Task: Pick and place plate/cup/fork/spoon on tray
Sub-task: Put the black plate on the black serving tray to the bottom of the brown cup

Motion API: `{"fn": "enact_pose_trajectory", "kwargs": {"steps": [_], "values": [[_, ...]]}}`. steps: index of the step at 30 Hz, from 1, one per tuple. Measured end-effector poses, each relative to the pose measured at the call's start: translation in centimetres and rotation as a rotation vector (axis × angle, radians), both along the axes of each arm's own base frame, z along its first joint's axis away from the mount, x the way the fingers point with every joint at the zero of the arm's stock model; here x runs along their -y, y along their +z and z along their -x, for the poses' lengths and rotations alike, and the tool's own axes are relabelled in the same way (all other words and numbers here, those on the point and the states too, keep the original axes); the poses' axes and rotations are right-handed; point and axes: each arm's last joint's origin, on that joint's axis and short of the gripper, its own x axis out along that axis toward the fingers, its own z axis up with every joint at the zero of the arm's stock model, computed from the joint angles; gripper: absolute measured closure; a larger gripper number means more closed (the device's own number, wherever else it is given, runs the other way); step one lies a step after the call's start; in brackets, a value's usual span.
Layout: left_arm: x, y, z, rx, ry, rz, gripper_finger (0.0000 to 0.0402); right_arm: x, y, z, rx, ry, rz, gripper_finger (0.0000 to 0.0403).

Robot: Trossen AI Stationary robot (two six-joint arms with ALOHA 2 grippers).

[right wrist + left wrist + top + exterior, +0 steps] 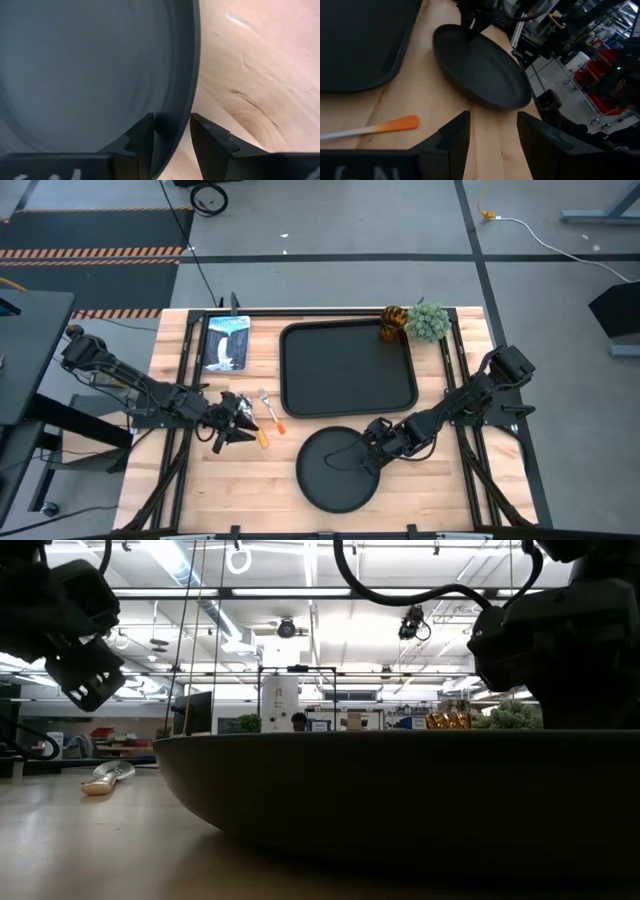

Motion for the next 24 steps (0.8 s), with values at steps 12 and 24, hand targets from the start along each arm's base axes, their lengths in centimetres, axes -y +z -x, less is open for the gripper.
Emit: {"fn": "enact_pose_trajectory", "kwargs": {"steps": [12,24], "values": [[0.8,0.1,-1.1,-0.065,-0.018,-0.043,0.023,0.1,-0.1,-0.2,0.007,-0.02,-0.01,0.0299],[0.9,-0.2,-1.4,-0.08,-0.015,-0.039,0.023,0.2,0.6,-0.3,0.014,0.009,-0.061,0.0391]]}}
